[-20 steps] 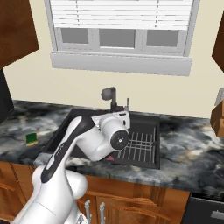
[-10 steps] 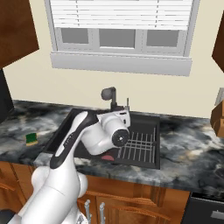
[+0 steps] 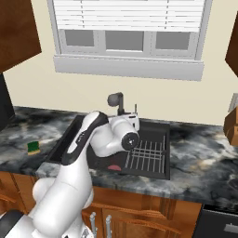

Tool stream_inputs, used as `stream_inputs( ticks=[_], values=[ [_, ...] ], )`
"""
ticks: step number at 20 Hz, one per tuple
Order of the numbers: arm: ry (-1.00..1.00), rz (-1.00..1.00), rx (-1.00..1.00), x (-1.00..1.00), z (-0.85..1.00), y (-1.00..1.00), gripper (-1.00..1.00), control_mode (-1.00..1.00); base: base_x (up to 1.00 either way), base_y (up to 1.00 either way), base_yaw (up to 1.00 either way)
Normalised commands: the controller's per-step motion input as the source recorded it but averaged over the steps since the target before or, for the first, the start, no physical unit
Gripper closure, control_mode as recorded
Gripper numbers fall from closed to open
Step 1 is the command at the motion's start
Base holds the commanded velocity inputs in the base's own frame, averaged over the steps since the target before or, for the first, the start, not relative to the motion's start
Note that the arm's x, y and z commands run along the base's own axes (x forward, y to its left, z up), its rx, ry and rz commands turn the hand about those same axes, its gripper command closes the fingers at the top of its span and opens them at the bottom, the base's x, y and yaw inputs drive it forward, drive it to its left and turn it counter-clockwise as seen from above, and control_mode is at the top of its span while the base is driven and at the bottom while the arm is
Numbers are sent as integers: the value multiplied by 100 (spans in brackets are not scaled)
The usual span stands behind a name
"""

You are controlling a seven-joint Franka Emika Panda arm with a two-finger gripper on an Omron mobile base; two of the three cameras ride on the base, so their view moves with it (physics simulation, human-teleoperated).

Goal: Soak the sponge with water for a few seconds and then drop it inside the sink.

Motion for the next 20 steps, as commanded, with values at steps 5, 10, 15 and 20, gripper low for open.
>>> stream_inputs(
  ticks=[5,10,15,20],
  values=[
    [0,0,0,36,-3,0,-100,-100,0,0,0],
    [0,0,0,42,-8,0,-100,-100,0,0,0],
    [0,0,0,28,-19,0,-100,-100,0,0,0],
    [0,0,0,19,-28,0,-100,-100,0,0,0]
  ],
)
